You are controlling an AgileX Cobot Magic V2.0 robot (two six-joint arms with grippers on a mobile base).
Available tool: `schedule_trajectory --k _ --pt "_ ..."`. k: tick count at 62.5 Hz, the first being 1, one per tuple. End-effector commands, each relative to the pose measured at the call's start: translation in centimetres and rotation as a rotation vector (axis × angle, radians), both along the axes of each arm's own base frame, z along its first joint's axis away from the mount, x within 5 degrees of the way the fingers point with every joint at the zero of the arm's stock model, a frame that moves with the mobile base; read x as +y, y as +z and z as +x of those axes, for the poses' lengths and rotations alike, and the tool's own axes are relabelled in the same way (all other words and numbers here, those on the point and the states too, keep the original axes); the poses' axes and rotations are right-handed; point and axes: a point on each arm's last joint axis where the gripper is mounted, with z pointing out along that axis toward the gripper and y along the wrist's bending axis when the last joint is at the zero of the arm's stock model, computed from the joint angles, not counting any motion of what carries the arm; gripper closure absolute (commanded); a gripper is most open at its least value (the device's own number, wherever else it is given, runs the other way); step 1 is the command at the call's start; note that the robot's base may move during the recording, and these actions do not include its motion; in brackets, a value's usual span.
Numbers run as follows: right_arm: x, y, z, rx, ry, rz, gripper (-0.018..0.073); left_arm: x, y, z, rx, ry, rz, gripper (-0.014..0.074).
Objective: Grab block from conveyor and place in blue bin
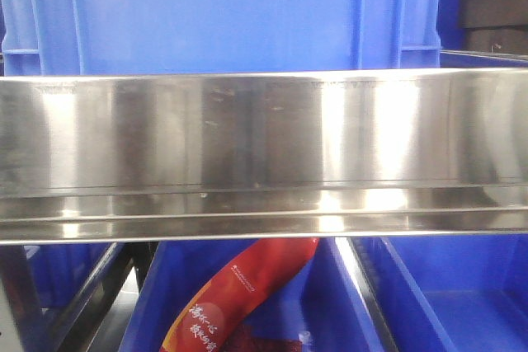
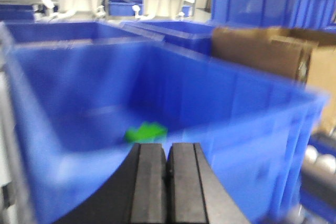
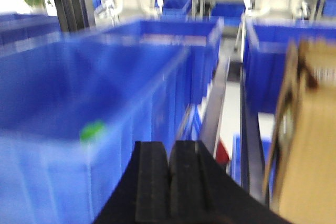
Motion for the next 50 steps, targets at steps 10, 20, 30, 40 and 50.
schedule_trajectory --k 10,20,30,40,50 --pt "-1.3 -5.0 -3.4 -0.082 -0.010 0.018 0.0727 2.7 -5.0 -4.3 -0.078 0.041 -0.046 0.0708" --pt "-1.7 -5.9 -4.9 -0.114 -0.010 0.029 0.0727 3.8 -6.8 -6.4 -0.135 0.041 -0.078 0.0708" --pt "-1.9 -5.6 -5.4 -0.145 -0.011 0.039 0.0727 4.5 -7.0 -7.9 -0.208 0.041 -0.118 0.0708" --pt "-1.9 -5.6 -5.4 -0.145 -0.011 0.039 0.0727 5.1 -6.6 -8.8 -0.269 0.045 -0.152 0.0708" --pt "-1.9 -5.6 -5.4 -0.145 -0.011 0.039 0.0727 5.2 -6.5 -9.0 -0.287 0.048 -0.163 0.0708"
